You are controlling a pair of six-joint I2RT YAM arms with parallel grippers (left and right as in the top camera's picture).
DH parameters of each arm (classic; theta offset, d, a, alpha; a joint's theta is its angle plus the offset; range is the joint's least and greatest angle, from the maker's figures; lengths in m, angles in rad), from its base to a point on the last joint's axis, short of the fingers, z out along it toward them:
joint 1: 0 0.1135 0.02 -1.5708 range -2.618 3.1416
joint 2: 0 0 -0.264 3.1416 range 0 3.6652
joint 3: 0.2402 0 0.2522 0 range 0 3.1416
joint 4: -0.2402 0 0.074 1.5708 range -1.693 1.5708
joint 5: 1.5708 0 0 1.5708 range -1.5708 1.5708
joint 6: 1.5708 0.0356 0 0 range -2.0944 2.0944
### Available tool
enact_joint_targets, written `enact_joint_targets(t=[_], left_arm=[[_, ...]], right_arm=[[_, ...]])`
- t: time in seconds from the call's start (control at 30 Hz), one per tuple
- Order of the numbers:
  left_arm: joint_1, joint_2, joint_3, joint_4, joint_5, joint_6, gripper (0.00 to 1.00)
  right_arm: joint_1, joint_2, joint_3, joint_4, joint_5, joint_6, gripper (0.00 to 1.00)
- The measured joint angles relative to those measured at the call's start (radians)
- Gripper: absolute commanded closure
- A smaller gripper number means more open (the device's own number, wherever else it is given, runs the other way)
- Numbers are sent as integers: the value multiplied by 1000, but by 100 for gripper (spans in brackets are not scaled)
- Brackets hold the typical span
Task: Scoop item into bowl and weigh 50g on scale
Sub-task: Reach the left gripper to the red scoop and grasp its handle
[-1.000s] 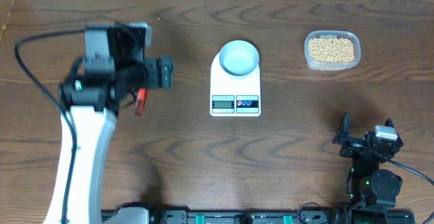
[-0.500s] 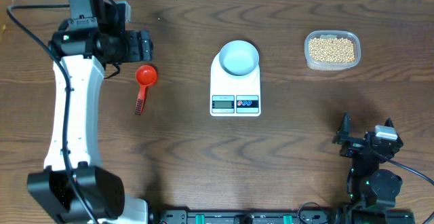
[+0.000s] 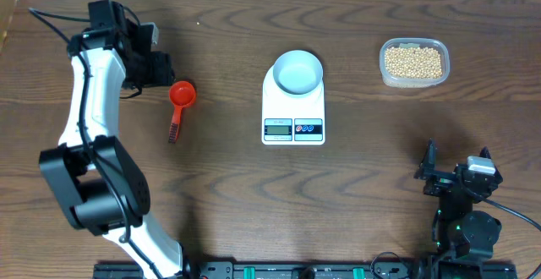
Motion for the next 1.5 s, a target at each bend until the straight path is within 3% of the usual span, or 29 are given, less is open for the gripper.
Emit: enact_joint_targets(t=[0.23,0.43,0.63,0.77,1.5], left_arm=[[0,98,0,37,2,20,60],[0,172,0,61,3,23,62],[0,215,0,70,3,25,76],[0,234,0,70,3,24,79],[-13,235,-8,139,3,24,80]], right_arm=[[0,0,0,0,0,0,1],[0,0,0,0,0,0,1],[0,0,0,0,0,0,1],[0,0,0,0,0,0,1],[0,0,0,0,0,0,1]])
